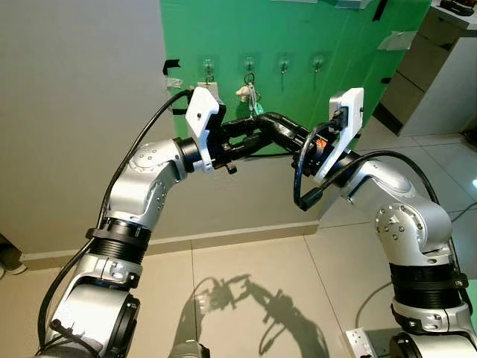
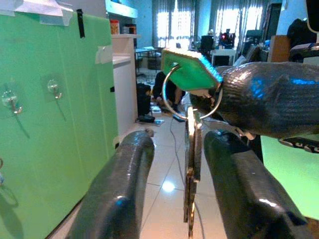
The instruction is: Hang keys on a hook
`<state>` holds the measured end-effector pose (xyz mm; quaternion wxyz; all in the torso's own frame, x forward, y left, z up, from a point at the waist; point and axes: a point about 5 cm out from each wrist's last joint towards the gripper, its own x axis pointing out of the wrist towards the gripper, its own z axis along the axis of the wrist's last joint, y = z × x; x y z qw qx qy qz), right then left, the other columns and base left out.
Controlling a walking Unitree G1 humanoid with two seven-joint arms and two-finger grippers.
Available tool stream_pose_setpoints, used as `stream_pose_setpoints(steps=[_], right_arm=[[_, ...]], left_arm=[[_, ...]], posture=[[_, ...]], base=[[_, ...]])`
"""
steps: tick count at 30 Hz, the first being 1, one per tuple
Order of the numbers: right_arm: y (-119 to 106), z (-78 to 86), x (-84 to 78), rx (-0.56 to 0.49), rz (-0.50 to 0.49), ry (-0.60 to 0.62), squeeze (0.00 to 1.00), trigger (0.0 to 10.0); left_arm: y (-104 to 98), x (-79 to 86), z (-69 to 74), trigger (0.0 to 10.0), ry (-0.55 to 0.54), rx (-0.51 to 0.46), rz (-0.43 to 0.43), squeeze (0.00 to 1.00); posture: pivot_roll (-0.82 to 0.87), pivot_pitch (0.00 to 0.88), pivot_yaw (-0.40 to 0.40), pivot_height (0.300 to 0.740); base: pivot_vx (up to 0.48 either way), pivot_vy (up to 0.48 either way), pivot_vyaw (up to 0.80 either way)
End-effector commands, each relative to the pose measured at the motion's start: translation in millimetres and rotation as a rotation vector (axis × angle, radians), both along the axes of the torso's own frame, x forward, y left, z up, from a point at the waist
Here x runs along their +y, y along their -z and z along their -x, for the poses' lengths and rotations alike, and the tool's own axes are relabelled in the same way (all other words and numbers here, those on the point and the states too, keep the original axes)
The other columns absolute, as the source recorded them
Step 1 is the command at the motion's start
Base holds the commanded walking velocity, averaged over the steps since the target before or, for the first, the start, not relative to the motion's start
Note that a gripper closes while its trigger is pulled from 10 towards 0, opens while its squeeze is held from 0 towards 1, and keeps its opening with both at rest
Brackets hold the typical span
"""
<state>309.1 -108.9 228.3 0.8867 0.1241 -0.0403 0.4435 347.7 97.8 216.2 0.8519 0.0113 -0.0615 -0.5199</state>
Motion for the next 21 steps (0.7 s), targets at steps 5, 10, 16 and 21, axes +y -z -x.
stream_pose_setpoints(steps=[5, 10, 16, 21], right_arm=[[-7.1, 0.6, -5.6, -0.025, -0.023, 0.038, 0.00, 0.0], [-3.4, 1.5, -8.2, -0.015, -0.009, 0.054, 0.00, 0.0], [-2.4, 1.6, -10.6, -0.011, -0.014, 0.069, 0.00, 0.0], [-2.7, 2.2, -10.0, -0.009, -0.020, 0.075, 0.00, 0.0]], left_arm=[[-8.2, -1.9, -0.6, 0.0, 0.029, -0.019, 0.012, 0.00], [-6.2, -2.9, 0.0, 0.0, 0.040, -0.016, 0.003, 0.00], [-5.1, -4.5, 0.6, 0.0, 0.048, -0.015, 0.001, 0.00], [-5.5, -4.8, 0.4, 0.0, 0.052, -0.019, -0.002, 0.00]], posture=[[-0.04, 0.000, -0.009, 0.740], [-0.04, 0.000, -0.008, 0.740], [-0.04, 0.000, -0.006, 0.740], [-0.05, 0.000, -0.005, 0.740]], base=[[0.000, 0.000, 0.00], [0.000, 0.000, 0.00], [0.000, 0.000, 0.00], [0.000, 0.000, 0.00]])
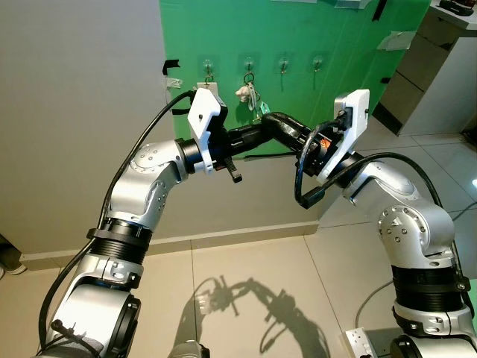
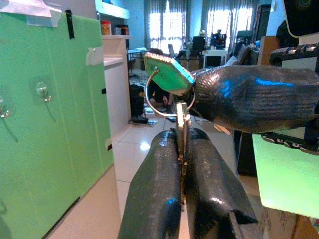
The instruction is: Hang keys on a hook
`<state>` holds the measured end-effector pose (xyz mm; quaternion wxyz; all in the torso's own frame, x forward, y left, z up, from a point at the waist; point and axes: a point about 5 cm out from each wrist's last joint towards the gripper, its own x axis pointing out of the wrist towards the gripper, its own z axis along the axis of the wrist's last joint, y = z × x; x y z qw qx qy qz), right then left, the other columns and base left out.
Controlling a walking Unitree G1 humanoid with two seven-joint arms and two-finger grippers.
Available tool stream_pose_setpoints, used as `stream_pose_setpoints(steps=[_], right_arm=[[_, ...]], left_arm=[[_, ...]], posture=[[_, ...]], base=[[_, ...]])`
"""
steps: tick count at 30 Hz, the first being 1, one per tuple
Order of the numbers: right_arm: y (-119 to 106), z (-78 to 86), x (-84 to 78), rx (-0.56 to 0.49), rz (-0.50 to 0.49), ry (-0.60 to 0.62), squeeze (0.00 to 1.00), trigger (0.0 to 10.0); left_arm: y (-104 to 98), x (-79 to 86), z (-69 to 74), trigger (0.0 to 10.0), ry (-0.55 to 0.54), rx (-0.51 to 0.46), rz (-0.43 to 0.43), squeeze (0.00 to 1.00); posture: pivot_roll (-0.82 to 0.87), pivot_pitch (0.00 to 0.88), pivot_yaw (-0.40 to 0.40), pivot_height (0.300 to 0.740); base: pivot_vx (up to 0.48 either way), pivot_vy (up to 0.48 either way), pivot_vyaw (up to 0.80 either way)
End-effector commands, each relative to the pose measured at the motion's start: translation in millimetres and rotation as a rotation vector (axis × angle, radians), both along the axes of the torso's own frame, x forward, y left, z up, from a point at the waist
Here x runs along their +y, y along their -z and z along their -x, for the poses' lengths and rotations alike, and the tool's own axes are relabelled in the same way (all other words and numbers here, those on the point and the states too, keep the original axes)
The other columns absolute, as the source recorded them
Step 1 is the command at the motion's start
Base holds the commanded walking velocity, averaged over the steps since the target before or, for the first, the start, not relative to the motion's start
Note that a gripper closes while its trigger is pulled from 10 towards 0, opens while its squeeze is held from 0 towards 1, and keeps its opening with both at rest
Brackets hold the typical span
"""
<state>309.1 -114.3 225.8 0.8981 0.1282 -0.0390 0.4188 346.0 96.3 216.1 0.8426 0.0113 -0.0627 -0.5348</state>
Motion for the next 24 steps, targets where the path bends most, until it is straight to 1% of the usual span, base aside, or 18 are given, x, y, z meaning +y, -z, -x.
stream_pose_setpoints(steps=[1, 2, 3, 4, 6, 9, 11, 14, 17, 24], right_arm=[[-5, 2.3, -4.5, -0.023, -0.016, 0.023, 0.00, 0.0], [-6, 2.3, -4.5, -0.025, -0.009, 0.028, 0.00, 1.9], [-5, 2.4, -4.5, -0.029, 0.008, 0.032, 0.00, 10.0], [-5, 2.8, -4.5, -0.029, 0.018, 0.031, 0.00, 10.0], [-3, 2.4, -6.5, -0.033, 0.046, 0.050, 1.00, 10.0], [-4, -1.4, -16.3, -0.066, 0.111, 0.137, 1.00, 10.0], [-7, -5.6, -26.3, -0.093, 0.154, 0.216, 1.00, 10.0], [-9, -11.4, -42.0, -0.106, 0.175, 0.313, 1.00, 10.0], [-13, -14.1, -53.0, -0.119, 0.163, 0.375, 1.00, 10.0], [-15, -15.9, -58.2, -0.136, 0.165, 0.428, 1.00, 10.0]], left_arm=[[-6, -3.2, -1.3, 0.0, 0.017, -0.017, -0.001, 0.00], [-6, -3.1, -1.3, 0.0, 0.017, -0.018, -0.002, 0.00], [-6, -2.9, -1.3, 0.0, 0.017, -0.018, -0.003, 0.00], [-5, -2.8, -1.2, 0.0, 0.017, -0.019, -0.004, 0.00], [-5, -2.8, -1.2, 0.0, 0.016, -0.020, -0.007, 0.00], [-5, -2.6, -0.5, 0.0, 0.016, -0.020, -0.010, 0.00], [-4, -2.5, 0.1, 0.0, 0.015, -0.019, -0.011, 0.00], [-2, -2.7, 1.2, 0.0, 0.014, -0.016, -0.016, 0.00], [-1, -3.2, 2.0, 0.0, 0.016, -0.016, -0.018, 0.00], [0, -4.1, 3.2, 0.0, 0.016, -0.016, -0.021, 0.00]], posture=[[-0.05, 0.000, -0.005, 0.740], [-0.05, 0.000, -0.005, 0.740], [-0.05, 0.000, -0.005, 0.740], [-0.05, 0.000, -0.006, 0.740], [-0.05, 0.000, -0.006, 0.740], [-0.05, 0.000, -0.007, 0.740], [-0.05, 0.000, -0.008, 0.740], [-0.05, 0.000, -0.010, 0.740], [-0.05, 0.000, -0.011, 0.740], [-0.05, 0.000, -0.013, 0.740]], base=[[0.000, 0.000, 0.00], [0.000, 0.000, 0.00], [0.000, 0.000, 0.00], [0.000, 0.000, 0.00], [0.000, 0.000, 0.00], [0.000, 0.000, 0.00], [0.000, 0.000, 0.00], [0.000, 0.000, 0.00], [0.000, 0.000, 0.00], [0.000, 0.000, 0.00]])
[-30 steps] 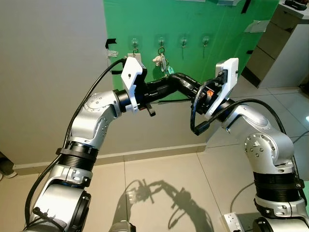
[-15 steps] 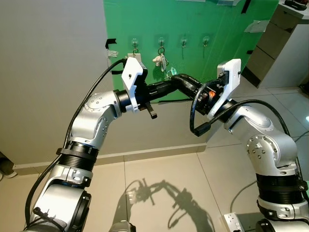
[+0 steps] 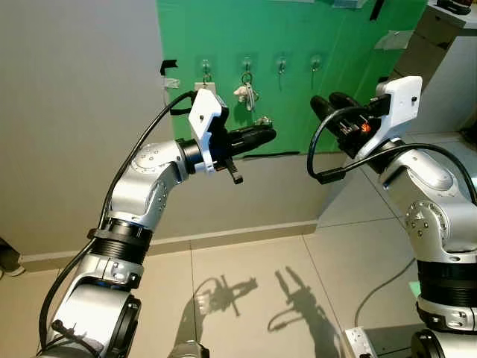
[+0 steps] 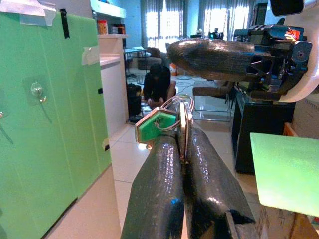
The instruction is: Hang keys on a hook
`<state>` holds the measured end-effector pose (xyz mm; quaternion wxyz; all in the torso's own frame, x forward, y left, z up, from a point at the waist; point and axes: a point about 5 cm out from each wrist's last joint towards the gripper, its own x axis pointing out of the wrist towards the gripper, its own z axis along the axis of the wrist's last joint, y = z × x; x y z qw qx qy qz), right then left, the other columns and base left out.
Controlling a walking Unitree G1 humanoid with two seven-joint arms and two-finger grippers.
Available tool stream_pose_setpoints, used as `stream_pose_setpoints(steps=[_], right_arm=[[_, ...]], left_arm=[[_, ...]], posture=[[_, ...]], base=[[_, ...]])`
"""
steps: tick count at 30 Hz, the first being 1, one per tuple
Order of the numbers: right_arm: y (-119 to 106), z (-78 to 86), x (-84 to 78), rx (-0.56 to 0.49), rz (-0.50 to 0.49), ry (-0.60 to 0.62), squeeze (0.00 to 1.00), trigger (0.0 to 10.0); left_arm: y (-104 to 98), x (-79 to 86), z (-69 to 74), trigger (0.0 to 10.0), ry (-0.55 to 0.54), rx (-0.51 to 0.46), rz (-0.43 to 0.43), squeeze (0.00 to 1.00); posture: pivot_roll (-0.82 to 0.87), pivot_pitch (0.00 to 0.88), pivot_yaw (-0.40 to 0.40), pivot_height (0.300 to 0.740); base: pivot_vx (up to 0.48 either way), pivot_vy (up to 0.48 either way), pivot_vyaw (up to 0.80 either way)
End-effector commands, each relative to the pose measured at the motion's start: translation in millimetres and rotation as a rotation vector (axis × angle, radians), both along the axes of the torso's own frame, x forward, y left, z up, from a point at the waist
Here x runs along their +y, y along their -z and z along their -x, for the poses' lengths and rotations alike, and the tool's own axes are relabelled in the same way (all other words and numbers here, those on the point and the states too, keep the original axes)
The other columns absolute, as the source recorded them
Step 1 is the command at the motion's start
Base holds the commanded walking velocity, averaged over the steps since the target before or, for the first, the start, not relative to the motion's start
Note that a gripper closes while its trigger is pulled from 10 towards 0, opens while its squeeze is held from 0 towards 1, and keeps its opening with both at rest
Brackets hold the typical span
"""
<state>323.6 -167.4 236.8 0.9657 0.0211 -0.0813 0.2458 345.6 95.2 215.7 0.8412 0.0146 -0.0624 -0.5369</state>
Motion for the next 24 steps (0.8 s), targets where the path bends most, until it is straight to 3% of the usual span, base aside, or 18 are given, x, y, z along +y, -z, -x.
stream_pose_setpoints(steps=[1, 2, 3, 4, 5, 7, 11, 14, 15, 16, 19, 24], right_arm=[[-2, -1.7, -4.9, -0.025, 0.034, 0.047, 1.00, 10.0], [-2, -1.7, -4.9, -0.025, 0.034, 0.047, 1.00, 10.0], [5, -1.5, -3.7, -0.048, 0.171, 0.081, 1.00, 10.0], [10, -0.6, -3.0, -0.059, 0.252, 0.091, 0.13, 10.0], [16, 1.0, -2.1, -0.061, 0.306, 0.091, 0.00, 10.0], [20, 2.7, -1.2, -0.056, 0.314, 0.084, 0.00, 10.0], [32, 10.2, -5.3, -0.009, 0.230, 0.108, 0.00, 10.0], [40, 13.8, -18.3, 0.001, 0.079, 0.298, 0.00, 10.0], [47, 17.4, -22.0, 0.017, 0.034, 0.363, 0.00, 10.0], [54, 22.7, -22.1, 0.016, 0.033, 0.406, 0.00, 10.0], [65, 31.8, -19.4, 0.004, 0.055, 0.455, 0.00, 10.0], [76, 34.6, -9.5, 0.045, -0.017, 0.473, 0.00, 10.0]], left_arm=[[0, -3.2, 3.2, 0.0, 0.013, -0.013, -0.015, 0.00], [0, -3.2, 3.2, 0.0, 0.013, -0.013, -0.015, 0.00], [2, -2.7, 4.9, 0.0, 0.012, -0.010, -0.018, 0.00], [3, -2.2, 5.9, 0.0, 0.011, -0.008, -0.020, 0.00], [5, -1.5, 7.5, 0.0, 0.012, -0.001, -0.022, 0.00], [6, -0.9, 9.1, 0.0, 0.013, 0.004, -0.025, 0.00], [19, 4.9, 20.1, 0.0, 0.012, 0.025, -0.072, 0.00], [23, 14.4, 22.4, 0.0, -0.083, 0.046, -0.052, 0.00], [26, 17.5, 22.8, 2.2, -0.152, 0.047, -0.055, 0.00], [32, 20.1, 23.9, 10.0, -0.231, 0.056, -0.064, 0.00], [41, 23.7, 26.9, 10.0, -0.360, 0.066, -0.066, 0.00], [44, 19.4, 29.2, 10.0, -0.480, 0.106, 0.022, 0.00]], posture=[[-0.05, 0.000, -0.014, 0.740], [-0.05, 0.000, -0.014, 0.740], [-0.05, 0.000, -0.016, 0.740], [-0.05, 0.000, -0.016, 0.740], [-0.05, 0.000, -0.016, 0.740], [-0.05, 0.000, -0.015, 0.740], [-0.04, 0.000, -0.013, 0.740], [-0.04, 0.000, -0.010, 0.740], [-0.04, 0.000, -0.009, 0.740], [-0.03, 0.000, -0.005, 0.740], [-0.03, 0.000, -0.003, 0.740], [-0.02, 0.000, -0.003, 0.740]], base=[[0.000, 0.000, 0.00], [0.000, 0.000, 0.00], [0.000, 0.000, 0.00], [0.000, 0.000, 0.00], [0.000, 0.000, 0.00], [0.000, 0.000, 0.00], [0.000, 0.000, 0.00], [0.000, 0.000, 0.00], [0.000, 0.000, 0.00], [0.000, 0.000, 0.00], [0.000, 0.000, 0.00], [0.000, 0.000, 0.00]])
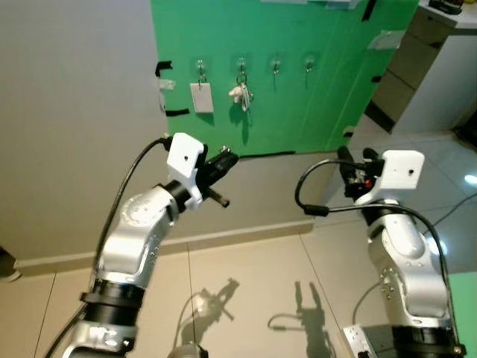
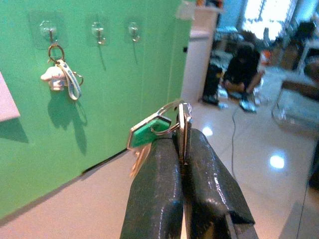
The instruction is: Hang keys on a hook
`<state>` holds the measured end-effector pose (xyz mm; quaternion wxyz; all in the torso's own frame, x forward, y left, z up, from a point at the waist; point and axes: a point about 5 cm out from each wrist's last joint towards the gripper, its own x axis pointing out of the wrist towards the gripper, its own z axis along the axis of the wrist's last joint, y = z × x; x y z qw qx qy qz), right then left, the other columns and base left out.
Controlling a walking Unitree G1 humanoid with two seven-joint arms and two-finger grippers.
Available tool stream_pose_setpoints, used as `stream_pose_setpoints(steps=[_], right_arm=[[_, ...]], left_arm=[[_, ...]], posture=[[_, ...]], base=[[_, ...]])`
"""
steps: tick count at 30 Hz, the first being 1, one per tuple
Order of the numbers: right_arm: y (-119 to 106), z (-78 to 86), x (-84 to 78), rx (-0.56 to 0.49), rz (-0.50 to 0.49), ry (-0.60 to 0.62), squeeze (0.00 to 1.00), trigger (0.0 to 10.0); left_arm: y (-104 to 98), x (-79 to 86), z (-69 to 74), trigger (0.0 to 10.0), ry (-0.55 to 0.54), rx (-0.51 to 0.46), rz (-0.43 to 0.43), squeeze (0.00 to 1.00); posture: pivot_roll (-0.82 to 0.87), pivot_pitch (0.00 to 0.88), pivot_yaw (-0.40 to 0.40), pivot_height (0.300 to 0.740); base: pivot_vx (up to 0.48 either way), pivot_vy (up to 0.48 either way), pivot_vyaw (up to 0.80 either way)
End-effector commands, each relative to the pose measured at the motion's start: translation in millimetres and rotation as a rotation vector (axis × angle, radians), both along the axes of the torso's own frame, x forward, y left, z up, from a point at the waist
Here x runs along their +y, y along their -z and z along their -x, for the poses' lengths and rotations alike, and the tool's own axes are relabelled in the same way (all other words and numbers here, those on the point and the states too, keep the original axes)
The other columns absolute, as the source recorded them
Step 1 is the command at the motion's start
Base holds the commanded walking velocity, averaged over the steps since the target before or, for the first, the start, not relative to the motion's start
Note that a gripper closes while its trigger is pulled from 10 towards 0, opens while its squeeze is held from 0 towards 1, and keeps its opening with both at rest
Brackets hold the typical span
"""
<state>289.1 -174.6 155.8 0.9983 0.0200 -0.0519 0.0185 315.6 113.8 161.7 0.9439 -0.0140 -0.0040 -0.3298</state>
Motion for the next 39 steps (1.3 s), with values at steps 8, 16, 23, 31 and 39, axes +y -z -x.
stream_pose_setpoints(steps=[8, 16, 23, 31, 39], right_arm=[[-5, -8.2, 4.8, -0.018, 0.056, -0.039, 0.00, 10.0], [-3, -9.6, -2.4, -0.019, -0.006, 0.015, 0.00, 10.0], [20, 16.6, -3.3, 0.008, 0.018, 0.091, 0.00, 10.0], [10, 5.5, 11.4, -0.033, 0.031, 0.032, 0.00, 10.0], [17, 9.4, 3.1, -0.014, -0.007, 0.097, 0.00, 10.0]], left_arm=[[-4, -8.2, 5.7, 10.0, -0.049, -0.027, 0.007, 0.00], [12, 9.3, 5.8, 10.0, -0.300, -0.015, 0.025, 0.00], [30, 33.7, 26.8, 10.0, -0.481, 0.004, 0.001, 0.00], [15, 21.7, 18.6, 10.0, -0.457, -0.063, 0.024, 0.00], [33, 35.8, 20.7, 10.0, -0.557, 0.016, 0.004, 0.00]], posture=[[-0.02, 0.000, -0.013, 0.740], [-0.02, 0.000, -0.020, 0.740], [-0.01, 0.000, -0.023, 0.740], [0.00, 0.000, -0.011, 0.740], [0.00, 0.000, 0.005, 0.740]], base=[[0.000, 0.000, 0.00], [0.000, 0.000, 0.00], [0.000, 0.000, 0.00], [0.000, 0.000, 0.00], [0.000, 0.000, 0.00]])
